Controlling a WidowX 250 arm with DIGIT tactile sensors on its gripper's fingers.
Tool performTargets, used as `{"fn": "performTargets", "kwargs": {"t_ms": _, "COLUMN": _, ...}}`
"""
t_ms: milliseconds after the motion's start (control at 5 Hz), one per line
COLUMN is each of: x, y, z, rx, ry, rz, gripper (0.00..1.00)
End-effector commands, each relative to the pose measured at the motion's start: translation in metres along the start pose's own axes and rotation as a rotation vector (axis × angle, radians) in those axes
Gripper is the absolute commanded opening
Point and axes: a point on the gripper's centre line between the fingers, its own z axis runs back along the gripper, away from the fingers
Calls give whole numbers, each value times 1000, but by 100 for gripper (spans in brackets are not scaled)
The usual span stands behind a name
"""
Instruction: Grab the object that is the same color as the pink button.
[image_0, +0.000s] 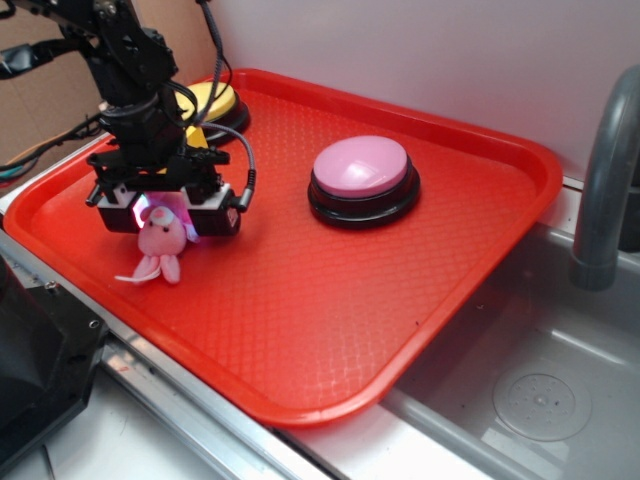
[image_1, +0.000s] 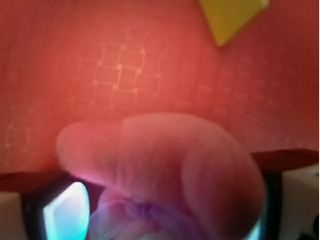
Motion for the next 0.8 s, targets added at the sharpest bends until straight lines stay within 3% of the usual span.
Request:
{"fn": "performTargets", "kwargs": {"t_ms": 0, "x": -1, "y": -1, "z": 4, "rx": -17, "ry": -38, "rz": 12, "gripper": 0}}
{"fn": "performTargets", "kwargs": {"t_ms": 200, "x": -6, "y": -10, "z": 13, "rx": 3, "ry": -60, "rz": -42, "gripper": 0}}
{"fn": "performTargets", "kwargs": {"t_ms": 600, "x": -15, "y": -43, "z": 77, "rx": -35, "ry": -101, "rz": -275, "gripper": 0}}
